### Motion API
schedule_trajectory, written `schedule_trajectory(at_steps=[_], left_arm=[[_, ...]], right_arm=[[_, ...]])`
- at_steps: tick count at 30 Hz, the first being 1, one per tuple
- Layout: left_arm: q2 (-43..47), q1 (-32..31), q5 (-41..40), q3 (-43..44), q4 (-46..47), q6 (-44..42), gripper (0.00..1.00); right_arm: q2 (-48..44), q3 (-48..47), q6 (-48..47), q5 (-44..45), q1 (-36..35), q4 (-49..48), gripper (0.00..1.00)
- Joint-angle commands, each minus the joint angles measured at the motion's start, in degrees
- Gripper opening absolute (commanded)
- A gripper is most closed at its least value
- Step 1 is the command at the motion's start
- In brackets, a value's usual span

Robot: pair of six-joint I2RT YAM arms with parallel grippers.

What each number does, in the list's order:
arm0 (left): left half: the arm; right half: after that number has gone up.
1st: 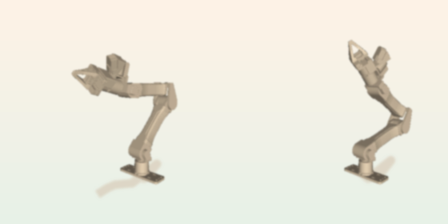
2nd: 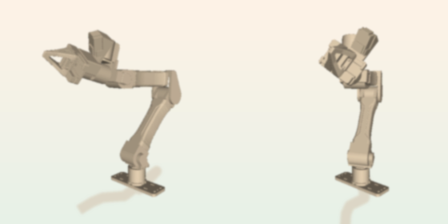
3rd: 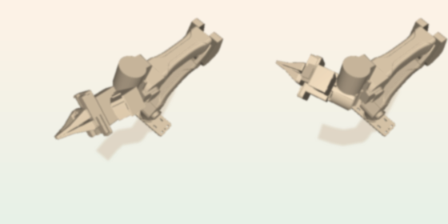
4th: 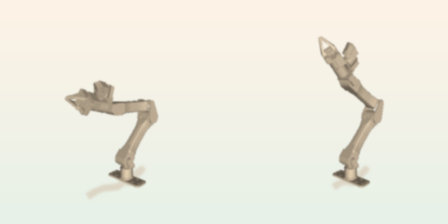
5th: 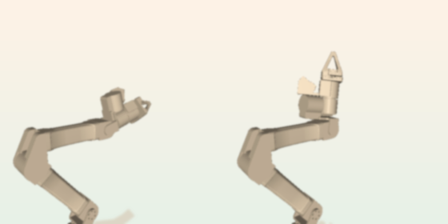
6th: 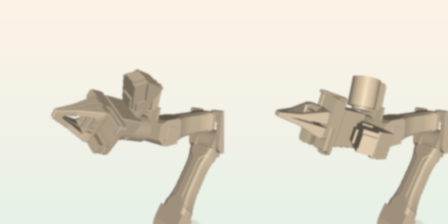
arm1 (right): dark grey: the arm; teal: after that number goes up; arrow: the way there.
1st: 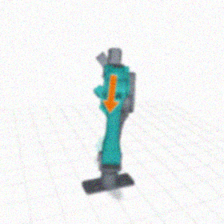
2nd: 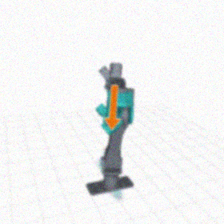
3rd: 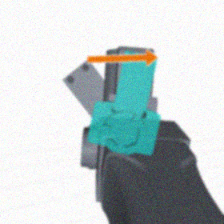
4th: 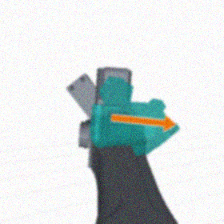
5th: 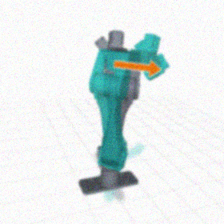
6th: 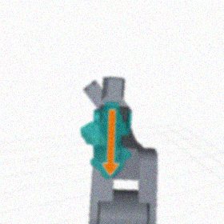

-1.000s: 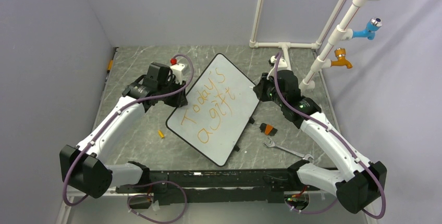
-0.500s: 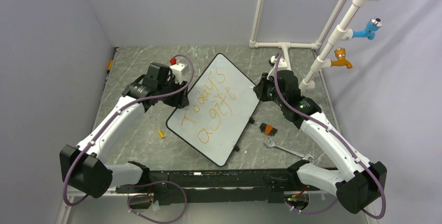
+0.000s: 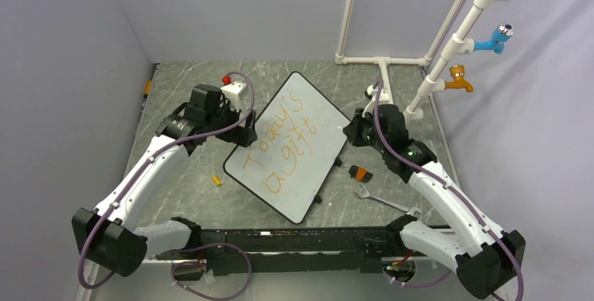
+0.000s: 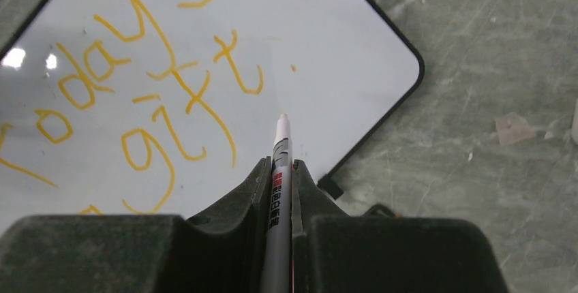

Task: Write a sentence on the whiteboard
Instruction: Put down the whiteboard on the whiteboard stand, then pick up the pen cap from the center of the board.

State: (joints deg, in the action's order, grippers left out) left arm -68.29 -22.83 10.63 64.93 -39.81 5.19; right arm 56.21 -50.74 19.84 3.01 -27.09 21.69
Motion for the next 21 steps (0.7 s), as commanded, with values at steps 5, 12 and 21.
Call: schedule_trajectory(at_steps=[5,12,21], left_arm=[[3.12,1.7,0.8,0.67,2.14,0.36,0.99],[5.62,2.0,-8.16,0.11,-0.82,5.72,0.92],[16.81,2.0,-24.85,-8.73,-11.09,27.17,0.88]], right_arm=[[-2.2,1.0,1.85,-6.03,-0.01,9.46,0.0],[-5.4,-0.08,1.53,-10.78,-0.02,12.89,0.0],[-6.06,-5.32,0.47,-11.77,-0.1,13.46,0.0]])
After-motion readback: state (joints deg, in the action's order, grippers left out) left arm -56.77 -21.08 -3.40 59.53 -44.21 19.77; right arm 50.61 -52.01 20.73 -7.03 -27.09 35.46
